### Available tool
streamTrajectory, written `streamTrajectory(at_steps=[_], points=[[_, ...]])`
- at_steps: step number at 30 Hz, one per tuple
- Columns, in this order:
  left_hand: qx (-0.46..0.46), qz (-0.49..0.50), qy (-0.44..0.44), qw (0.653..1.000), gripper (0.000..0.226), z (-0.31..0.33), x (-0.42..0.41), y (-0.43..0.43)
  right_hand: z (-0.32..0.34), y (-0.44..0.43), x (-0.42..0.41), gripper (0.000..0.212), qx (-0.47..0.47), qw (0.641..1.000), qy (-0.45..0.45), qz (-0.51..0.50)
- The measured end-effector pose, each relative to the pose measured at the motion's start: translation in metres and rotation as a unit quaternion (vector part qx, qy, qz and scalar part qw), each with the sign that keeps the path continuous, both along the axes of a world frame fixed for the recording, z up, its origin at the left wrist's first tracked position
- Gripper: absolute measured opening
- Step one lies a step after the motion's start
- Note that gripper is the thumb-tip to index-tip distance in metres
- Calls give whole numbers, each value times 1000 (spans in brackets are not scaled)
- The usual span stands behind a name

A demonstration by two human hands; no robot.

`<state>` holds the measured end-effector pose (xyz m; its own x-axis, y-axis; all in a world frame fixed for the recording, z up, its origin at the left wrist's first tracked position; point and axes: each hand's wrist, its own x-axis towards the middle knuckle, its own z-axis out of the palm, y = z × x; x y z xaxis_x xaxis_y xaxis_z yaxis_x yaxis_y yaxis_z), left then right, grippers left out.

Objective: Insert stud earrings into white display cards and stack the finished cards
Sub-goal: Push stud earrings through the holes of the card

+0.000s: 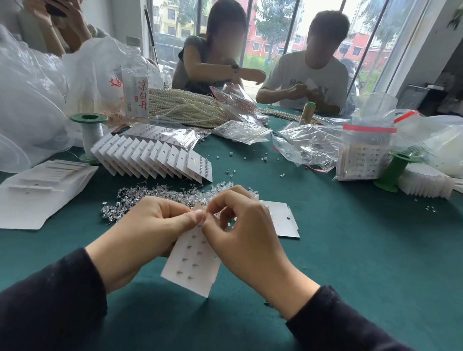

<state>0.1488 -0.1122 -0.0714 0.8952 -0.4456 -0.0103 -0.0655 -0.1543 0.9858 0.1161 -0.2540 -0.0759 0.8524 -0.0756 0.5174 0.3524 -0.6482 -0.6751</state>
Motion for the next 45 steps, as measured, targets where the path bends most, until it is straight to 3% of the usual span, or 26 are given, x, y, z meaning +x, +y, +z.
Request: streamTrajectory(at_steps=[6, 9, 12, 17, 25, 33, 39, 45], points=[[31, 32, 46, 998, 22, -1, 4, 3, -1, -4, 3, 4, -82, 996, -6, 43], [57, 68, 74, 993, 19, -3, 7, 3, -3, -20, 11, 9, -162, 986, 23, -27], [61, 77, 92, 991, 19, -4, 9, 2, -7, -41, 19, 17, -249, 955, 115, -111], [25, 60, 135, 989, 19, -2, 6, 1, -9, -43, 25, 17, -221, 960, 126, -116], [38, 55, 129, 989, 17, -2, 6, 1, -13, -43, 31, 10, -181, 967, 147, -105], [19, 52, 123, 991, 17, 1, 0, -3, -9, -50, 30, 8, -196, 966, 153, -68], [32, 52, 117, 991, 19, 0, 1, -4, -12, -46, 33, 13, -206, 969, 109, -81], [32, 54, 116, 991, 19, -1, 0, -4, -9, -51, 36, 8, -97, 988, 67, -99]])
